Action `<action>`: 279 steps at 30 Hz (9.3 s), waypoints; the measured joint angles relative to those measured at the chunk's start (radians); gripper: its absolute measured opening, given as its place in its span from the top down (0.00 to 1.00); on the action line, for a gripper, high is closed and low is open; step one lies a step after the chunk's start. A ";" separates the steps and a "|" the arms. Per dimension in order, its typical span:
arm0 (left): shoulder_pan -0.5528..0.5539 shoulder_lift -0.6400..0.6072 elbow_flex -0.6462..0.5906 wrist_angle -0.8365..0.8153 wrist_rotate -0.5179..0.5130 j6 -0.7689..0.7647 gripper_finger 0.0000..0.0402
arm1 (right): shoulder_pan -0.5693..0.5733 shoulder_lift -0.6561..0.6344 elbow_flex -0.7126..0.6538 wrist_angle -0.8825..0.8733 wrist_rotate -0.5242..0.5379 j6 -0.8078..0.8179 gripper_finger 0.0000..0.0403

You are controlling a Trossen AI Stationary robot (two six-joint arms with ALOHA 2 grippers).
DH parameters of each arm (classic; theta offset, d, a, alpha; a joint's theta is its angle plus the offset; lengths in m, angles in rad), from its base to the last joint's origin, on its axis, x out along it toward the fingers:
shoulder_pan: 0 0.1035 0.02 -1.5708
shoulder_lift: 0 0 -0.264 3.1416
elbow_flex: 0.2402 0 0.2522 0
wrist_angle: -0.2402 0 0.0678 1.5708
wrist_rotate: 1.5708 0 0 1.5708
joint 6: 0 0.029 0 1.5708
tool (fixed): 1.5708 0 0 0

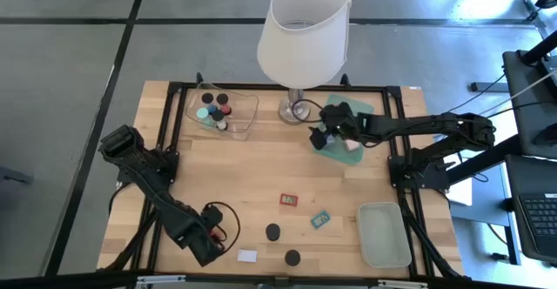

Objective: Pick & Place Office items
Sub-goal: Put the red charger adapter into the green bin, then put the purple hourglass into the transparent bin

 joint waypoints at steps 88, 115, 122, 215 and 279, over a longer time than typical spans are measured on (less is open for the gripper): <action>0.396 -0.063 0.000 0.860 -0.949 1.641 0.49 | 0.344 0.001 0.010 0.383 -0.357 -0.554 0.16; 0.298 -0.131 0.000 1.032 -0.929 1.791 0.49 | 0.478 0.001 0.009 0.788 -0.406 -0.585 0.16; 0.336 -0.131 0.000 1.086 -0.807 1.820 0.49 | 0.477 0.001 0.009 0.790 -0.410 -0.582 0.16; 0.362 -0.205 0.000 0.241 -0.951 0.903 0.24 | -0.165 0.021 0.009 -0.535 0.032 0.161 0.47; 0.361 -0.192 0.000 0.230 -0.869 1.000 0.24 | -0.130 0.009 0.010 -0.496 0.090 0.054 0.13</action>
